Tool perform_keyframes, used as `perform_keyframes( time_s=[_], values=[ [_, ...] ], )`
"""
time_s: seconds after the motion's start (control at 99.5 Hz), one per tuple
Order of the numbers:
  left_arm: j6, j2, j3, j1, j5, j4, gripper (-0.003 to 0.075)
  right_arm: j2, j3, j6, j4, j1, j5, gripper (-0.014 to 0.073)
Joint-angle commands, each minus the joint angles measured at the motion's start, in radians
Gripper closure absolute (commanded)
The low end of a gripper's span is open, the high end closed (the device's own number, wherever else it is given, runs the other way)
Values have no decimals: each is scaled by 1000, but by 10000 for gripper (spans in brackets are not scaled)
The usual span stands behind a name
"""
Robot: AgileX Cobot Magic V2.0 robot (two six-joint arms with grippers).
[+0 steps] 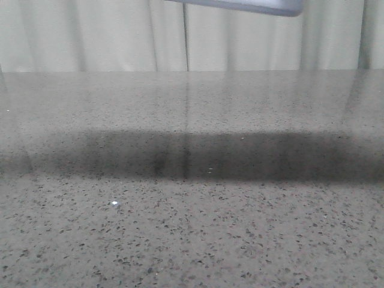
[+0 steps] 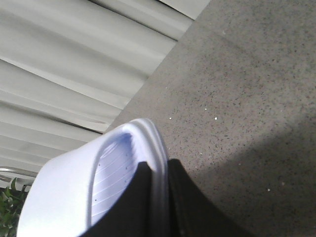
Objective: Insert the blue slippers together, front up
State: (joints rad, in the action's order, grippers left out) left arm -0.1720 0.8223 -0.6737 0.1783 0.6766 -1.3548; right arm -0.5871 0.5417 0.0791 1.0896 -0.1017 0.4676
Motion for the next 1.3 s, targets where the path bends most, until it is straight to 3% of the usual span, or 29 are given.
perform_keyframes(
  time_s=[0.0, 0.322, 0.593, 0.844, 1.055, 1.287],
  values=[
    [-15, -6, -27, 1, 72, -106, 704, -2, 39, 50, 87, 1, -9, 701],
    [-52, -6, -27, 1, 135, -195, 704, -49, 39, 207, 238, 1, 39, 701],
    [-95, -6, -27, 1, 170, -291, 704, -49, 34, 209, 271, 1, 20, 701],
    [-146, -6, -27, 1, 216, -391, 704, -49, -30, 279, 460, 1, 10, 701],
    [-173, -6, -27, 1, 249, -438, 704, -49, -91, 452, 697, 1, 58, 701],
    [-176, -6, -27, 5, 288, -472, 704, -49, -91, 507, 768, 1, 104, 701]
  ],
)
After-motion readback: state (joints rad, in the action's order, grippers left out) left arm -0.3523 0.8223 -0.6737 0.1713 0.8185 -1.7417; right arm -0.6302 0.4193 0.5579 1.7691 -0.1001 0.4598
